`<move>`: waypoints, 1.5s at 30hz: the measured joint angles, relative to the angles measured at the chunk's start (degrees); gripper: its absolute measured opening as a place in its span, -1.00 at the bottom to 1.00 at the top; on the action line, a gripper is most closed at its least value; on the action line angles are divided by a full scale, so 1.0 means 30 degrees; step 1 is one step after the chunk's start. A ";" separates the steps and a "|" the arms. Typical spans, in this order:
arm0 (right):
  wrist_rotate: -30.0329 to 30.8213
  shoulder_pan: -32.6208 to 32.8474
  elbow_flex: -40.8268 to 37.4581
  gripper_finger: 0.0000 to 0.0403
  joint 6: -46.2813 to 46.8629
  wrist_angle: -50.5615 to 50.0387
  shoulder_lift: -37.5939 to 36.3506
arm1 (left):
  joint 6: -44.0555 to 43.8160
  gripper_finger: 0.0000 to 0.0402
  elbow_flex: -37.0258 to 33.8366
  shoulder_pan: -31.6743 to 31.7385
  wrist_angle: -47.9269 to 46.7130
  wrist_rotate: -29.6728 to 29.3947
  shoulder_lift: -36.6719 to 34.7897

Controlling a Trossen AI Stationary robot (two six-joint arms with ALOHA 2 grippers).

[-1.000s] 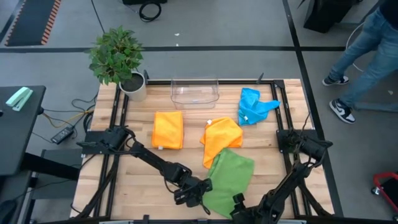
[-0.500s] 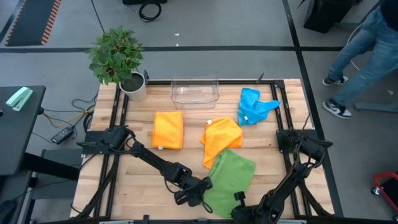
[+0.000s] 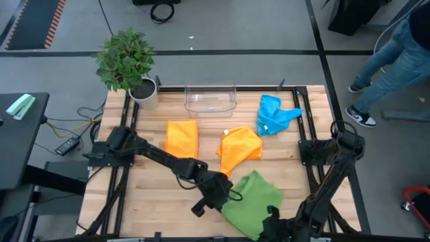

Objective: Fold microfiber towels
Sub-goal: Fold the green microfiber cloth

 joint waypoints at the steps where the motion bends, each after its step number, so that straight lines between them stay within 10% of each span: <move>1: 0.0183 0.0127 0.0000 -0.97 0.0988 -0.0351 -0.0090 | -0.0753 -0.97 0.0172 -0.0082 0.0054 0.0598 -0.0115; 16: 0.2368 0.0557 0.0002 -0.97 1.1186 -0.2314 0.0104 | -0.6853 -0.97 0.1272 -0.0306 -0.1464 0.3820 0.0596; 28: 0.1955 0.0991 0.0022 -0.93 0.5309 -0.2192 -0.0562 | -0.1910 -0.97 0.2075 -0.0330 -0.1939 0.0309 -0.0209; 38: -0.1493 -0.0700 0.0000 -0.19 0.3561 -0.5409 -0.0763 | 0.0185 -0.97 0.1942 -0.2231 -0.4500 -0.1475 0.0114; 45: -0.1787 -0.3990 -0.3329 -0.16 0.0273 0.1208 -0.0718 | -0.0114 -0.97 0.1935 -0.3370 -0.5680 -0.2696 0.0696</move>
